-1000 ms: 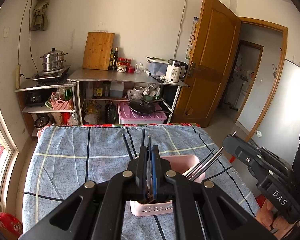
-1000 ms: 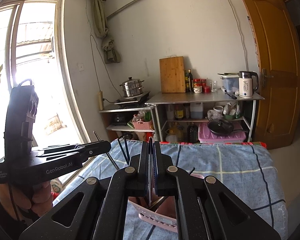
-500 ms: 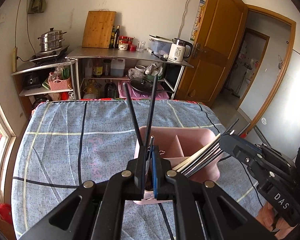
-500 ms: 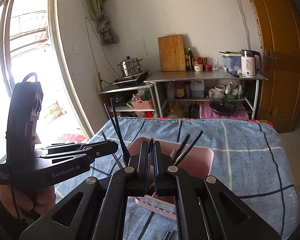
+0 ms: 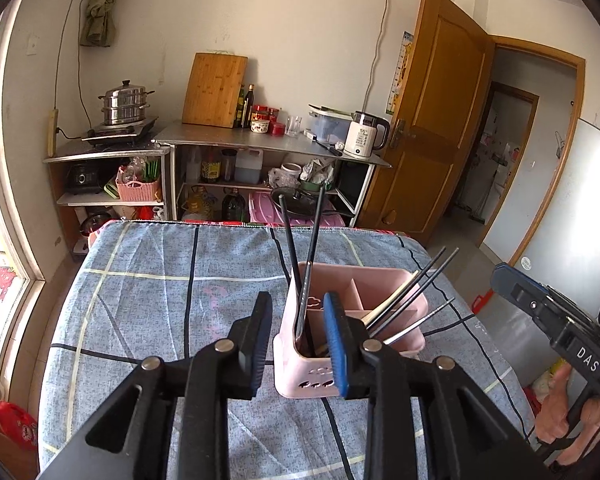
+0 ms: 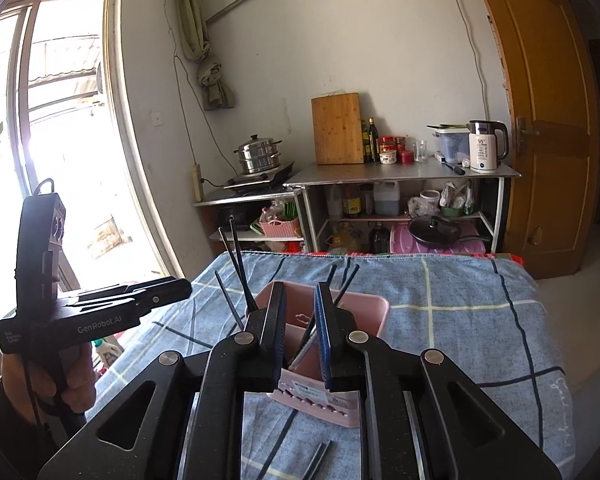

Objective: Organize utensils
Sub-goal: 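Lower both chopsticks into the basket and open both tools, then move the left tool to the last metal chopstick while the right tool approaches black ones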

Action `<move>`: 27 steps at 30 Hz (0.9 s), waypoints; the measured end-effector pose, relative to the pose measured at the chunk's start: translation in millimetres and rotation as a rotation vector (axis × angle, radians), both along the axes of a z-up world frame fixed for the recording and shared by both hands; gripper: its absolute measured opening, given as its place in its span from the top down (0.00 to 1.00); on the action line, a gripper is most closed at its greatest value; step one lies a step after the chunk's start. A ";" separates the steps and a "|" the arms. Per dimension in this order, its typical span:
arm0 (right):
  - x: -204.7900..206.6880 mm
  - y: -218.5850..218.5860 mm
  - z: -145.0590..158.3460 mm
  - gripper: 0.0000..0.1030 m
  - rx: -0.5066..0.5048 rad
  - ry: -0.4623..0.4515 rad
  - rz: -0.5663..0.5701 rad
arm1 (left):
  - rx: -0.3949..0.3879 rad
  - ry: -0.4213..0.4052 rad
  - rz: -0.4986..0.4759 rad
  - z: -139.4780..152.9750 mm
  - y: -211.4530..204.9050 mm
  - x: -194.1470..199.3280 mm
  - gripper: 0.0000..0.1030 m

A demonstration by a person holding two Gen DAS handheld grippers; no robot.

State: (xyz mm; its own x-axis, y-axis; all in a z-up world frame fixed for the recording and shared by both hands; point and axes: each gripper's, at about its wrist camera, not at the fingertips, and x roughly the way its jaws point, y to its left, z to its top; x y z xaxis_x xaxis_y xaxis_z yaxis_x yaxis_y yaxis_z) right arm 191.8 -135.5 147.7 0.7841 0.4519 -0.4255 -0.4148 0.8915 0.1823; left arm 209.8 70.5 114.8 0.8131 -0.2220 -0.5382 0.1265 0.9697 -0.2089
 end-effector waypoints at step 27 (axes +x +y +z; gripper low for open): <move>-79.3 -17.2 -132.6 0.85 -0.093 0.290 -0.002 | -0.038 0.053 -0.018 -89.7 -14.1 -124.8 0.69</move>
State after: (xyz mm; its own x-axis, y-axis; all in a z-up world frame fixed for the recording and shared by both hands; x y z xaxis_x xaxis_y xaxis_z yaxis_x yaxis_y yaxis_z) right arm 112.5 -152.7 15.1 0.6246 0.3988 -0.6714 -0.3554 0.9108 0.2103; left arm 85.0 56.4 25.0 0.7792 -0.2573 -0.5716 0.1315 0.9587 -0.2524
